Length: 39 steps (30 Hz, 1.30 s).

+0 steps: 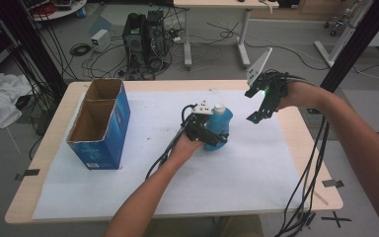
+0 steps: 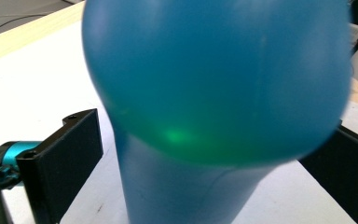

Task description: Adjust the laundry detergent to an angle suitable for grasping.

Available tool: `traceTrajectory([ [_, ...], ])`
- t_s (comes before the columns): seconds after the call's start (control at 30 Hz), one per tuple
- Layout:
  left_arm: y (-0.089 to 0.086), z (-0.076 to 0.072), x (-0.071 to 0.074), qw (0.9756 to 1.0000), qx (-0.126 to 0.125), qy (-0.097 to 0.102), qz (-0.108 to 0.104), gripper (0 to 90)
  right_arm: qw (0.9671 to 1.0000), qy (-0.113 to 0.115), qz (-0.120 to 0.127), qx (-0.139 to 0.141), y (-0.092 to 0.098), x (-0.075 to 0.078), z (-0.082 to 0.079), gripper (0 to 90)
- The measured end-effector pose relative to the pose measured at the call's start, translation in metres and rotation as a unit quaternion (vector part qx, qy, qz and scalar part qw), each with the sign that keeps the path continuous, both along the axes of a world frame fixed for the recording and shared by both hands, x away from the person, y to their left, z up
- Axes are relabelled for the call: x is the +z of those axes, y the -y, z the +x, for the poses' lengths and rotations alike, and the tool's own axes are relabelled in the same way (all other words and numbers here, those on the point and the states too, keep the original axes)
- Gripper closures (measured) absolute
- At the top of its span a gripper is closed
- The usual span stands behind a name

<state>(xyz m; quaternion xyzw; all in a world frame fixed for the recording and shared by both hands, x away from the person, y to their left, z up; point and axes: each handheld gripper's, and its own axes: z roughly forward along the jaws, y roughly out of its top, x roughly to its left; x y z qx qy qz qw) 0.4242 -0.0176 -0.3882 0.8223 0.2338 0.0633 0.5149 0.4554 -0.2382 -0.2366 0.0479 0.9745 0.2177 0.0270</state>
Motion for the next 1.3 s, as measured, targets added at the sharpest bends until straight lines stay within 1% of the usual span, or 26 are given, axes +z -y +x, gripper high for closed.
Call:
traceTrajectory([
  [0.13, -0.0009, 0.0013, -0.0011, 1.0, 0.0, 0.003, 0.007, 1.7, 1.0, 0.0, -0.002, 0.001, -0.0002, 0.0003, 0.0004, 3.5],
  [0.2, -0.0012, 0.001, -0.0023, 1.0, 0.005, 0.004, -0.001, 1.8, 1.0, -0.001, -0.003, 0.002, -0.0003, 0.0003, 0.0008, 3.5],
  [0.23, -0.0015, 0.0009, -0.0025, 1.0, 0.004, 0.006, -0.001, 2.9, 1.0, -0.001, -0.003, 0.002, -0.0004, 0.0002, 0.001, 3.5],
  [0.27, -0.0007, 0.0001, -0.0034, 0.9999, 0.007, 0.006, -0.009, 3.7, 1.0, -0.002, -0.002, -0.002, -0.0007, -0.0001, 0.0006, 3.5],
  [0.3, -0.0005, -0.0002, -0.0037, 0.9999, 0.007, 0.005, -0.006, 4.1, 1.0, -0.003, -0.002, -0.004, -0.0008, 0.0, 0.0005, 3.5],
  [0.37, -0.0003, -0.0002, -0.0047, 0.9999, 0.006, 0.009, -0.009, 6.9, 1.0, -0.002, -0.002, 0.001, -0.0003, 0.0001, 0.0015, 3.5],
  [0.43, -0.0003, -0.0001, -0.0047, 0.9999, 0.008, 0.011, -0.008, 7.2, 1.0, -0.003, -0.001, -0.004, -0.0005, -0.0002, 0.001, 3.5],
  [0.5, -0.0006, -0.0002, -0.0042, 0.9999, 0.009, 0.01, -0.009, 7.6, 1.0, -0.002, -0.002, 0.0, -0.0003, 0.0001, 0.0013, 3.5],
  [0.53, -0.0005, -0.0002, -0.0044, 0.9998, 0.009, 0.012, -0.011, 9.4, 1.0, -0.002, -0.002, 0.0, -0.0003, 0.0001, 0.0014, 3.5],
  [0.67, -0.0003, -0.0001, -0.005, 0.9998, 0.01, 0.014, -0.011, 10.4, 1.0, -0.002, -0.003, -0.003, -0.0002, 0.0005, 0.001, 3.5],
  [0.73, -0.0006, -0.0002, -0.0048, 0.9998, 0.007, 0.017, -0.006, 13.8, 1.0, -0.001, -0.002, 0.0, -0.0004, 0.0003, 0.0012, 3.5],
  [0.8, -0.0002, -0.0003, -0.0052, 0.9997, 0.012, 0.016, -0.01, 14.1, 1.0, -0.001, -0.002, 0.001, -0.0003, 0.0002, 0.0014, 3.5],
  [0.83, 0.0, -0.0007, -0.0054, 0.9997, 0.014, 0.012, -0.016, 14.5, 1.0, -0.001, -0.002, 0.0, -0.0004, 0.0003, 0.0012, 3.5],
  [0.87, -0.0015, 0.0, -0.0053, 0.9997, 0.011, 0.018, -0.011, 18.0, 1.0, -0.001, -0.002, 0.0, -0.0004, 0.0003, 0.0011, 3.5],
  [0.9, -0.0015, 0.0, -0.0053, 0.9997, 0.011, 0.018, -0.011, 19.5, 1.0, -0.001, -0.002, 0.0, -0.0004, 0.0003, 0.0011, 3.5],
  [0.93, -0.0015, 0.0002, -0.0056, 0.9997, 0.01, 0.017, -0.013, 19.5, 1.0, -0.002, -0.001, -0.005, -0.0006, 0.0005, 0.0005, 3.5],
  [1.0, -0.0013, 0.0002, -0.0058, 0.9997, 0.01, 0.017, -0.011, 19.5, 1.0, -0.001, 0.0, -0.005, -0.0006, 0.0006, 0.0003, 3.5],
  [1.03, -0.0011, -0.0001, -0.0062, 0.9997, 0.011, 0.017, -0.015, 19.6, 1.0, -0.001, 0.0, -0.006, -0.0006, 0.0007, 0.0002, 3.5],
  [1.07, -0.0015, -0.0004, -0.006, 0.9997, 0.009, 0.018, -0.014, 23.3, 1.0, -0.002, 0.0, -0.005, -0.0006, 0.0008, 0.0003, 3.5],
  [1.1, -0.0013, -0.0011, -0.0062, 0.9996, 0.014, 0.017, -0.016, 24.6, 1.0, -0.001, -0.002, -0.005, -0.0003, 0.0012, 0.0001, 3.5],
  [1.17, -0.0028, -0.0003, -0.0056, 0.9997, 0.01, 0.02, -0.008, 24.6, 1.0, 0.001, -0.001, 0.0, 0.0001, 0.0012, 0.0006, 3.5],
  [1.2, -0.0025, -0.0004, -0.0057, 0.9996, 0.014, 0.021, -0.011, 24.6, 1.0, 0.001, 0.001, -0.003, -0.0001, 0.001, 0.0001, 3.5],
  [1.23, -0.0027, -0.0002, -0.006, 0.9996, 0.013, 0.021, -0.013, 24.6, 1.0, 0.001, 0.002, -0.003, 0.0, 0.001, 0.0001, 3.5],
  [1.27, -0.0035, -0.0002, -0.0057, 0.9996, 0.011, 0.024, -0.009, 26.4, 1.0, 0.001, 0.001, -0.002, 0.0001, 0.0011, 0.0001, 3.5],
  [1.3, -0.0035, -0.0005, -0.0057, 0.9995, 0.012, 0.026, -0.011, 29.2, 1.0, 0.002, 0.0, 0.001, 0.0004, 0.0014, 0.0005, 3.5],
])
